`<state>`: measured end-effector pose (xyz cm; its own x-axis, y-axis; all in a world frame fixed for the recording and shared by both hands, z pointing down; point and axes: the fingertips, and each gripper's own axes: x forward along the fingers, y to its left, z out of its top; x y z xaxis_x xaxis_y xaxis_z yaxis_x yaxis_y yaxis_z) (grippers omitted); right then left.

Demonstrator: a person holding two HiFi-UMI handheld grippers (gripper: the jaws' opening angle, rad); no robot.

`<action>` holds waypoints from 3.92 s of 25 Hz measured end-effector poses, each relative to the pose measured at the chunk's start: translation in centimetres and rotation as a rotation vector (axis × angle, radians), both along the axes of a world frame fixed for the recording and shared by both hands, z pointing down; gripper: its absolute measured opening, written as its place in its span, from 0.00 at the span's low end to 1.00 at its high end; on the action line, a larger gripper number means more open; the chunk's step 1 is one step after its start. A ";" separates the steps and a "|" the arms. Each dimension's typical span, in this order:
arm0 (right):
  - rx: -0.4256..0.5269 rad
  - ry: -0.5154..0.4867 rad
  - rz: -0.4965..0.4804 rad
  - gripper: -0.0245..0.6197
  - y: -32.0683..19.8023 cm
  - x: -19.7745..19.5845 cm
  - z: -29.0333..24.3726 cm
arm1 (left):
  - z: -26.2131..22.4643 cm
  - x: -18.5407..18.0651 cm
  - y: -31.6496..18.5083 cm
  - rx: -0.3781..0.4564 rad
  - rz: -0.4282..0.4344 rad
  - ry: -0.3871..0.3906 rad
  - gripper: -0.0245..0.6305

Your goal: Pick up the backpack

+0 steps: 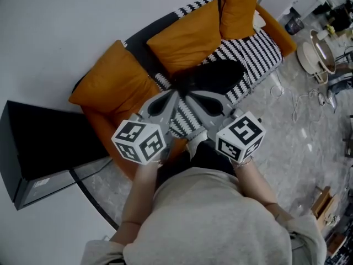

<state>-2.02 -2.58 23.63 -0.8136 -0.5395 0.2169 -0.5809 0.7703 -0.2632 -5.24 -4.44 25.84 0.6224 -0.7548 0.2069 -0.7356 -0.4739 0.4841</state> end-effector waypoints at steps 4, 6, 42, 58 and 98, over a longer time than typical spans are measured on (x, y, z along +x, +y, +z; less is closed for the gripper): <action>-0.008 0.014 -0.022 0.04 -0.1 -0.9 0.6 | 1.2 -0.4 0.1 -0.021 0.001 -0.011 0.04; -0.012 0.031 -0.026 0.04 -0.3 -0.7 1.0 | 2.1 -0.5 0.3 -0.036 0.007 -0.046 0.04; -0.204 0.160 -0.193 0.04 -8.8 -0.3 18.9 | 16.2 -1.2 -5.5 -0.123 -0.135 -0.046 0.05; -0.200 0.332 -0.259 0.04 -8.7 -0.7 29.6 | 28.0 -0.8 -5.2 -0.330 -0.168 -0.023 0.04; 0.004 0.724 -0.273 0.48 -15.5 0.5 45.4 | 38.8 0.6 -8.1 -0.479 -0.260 0.006 0.05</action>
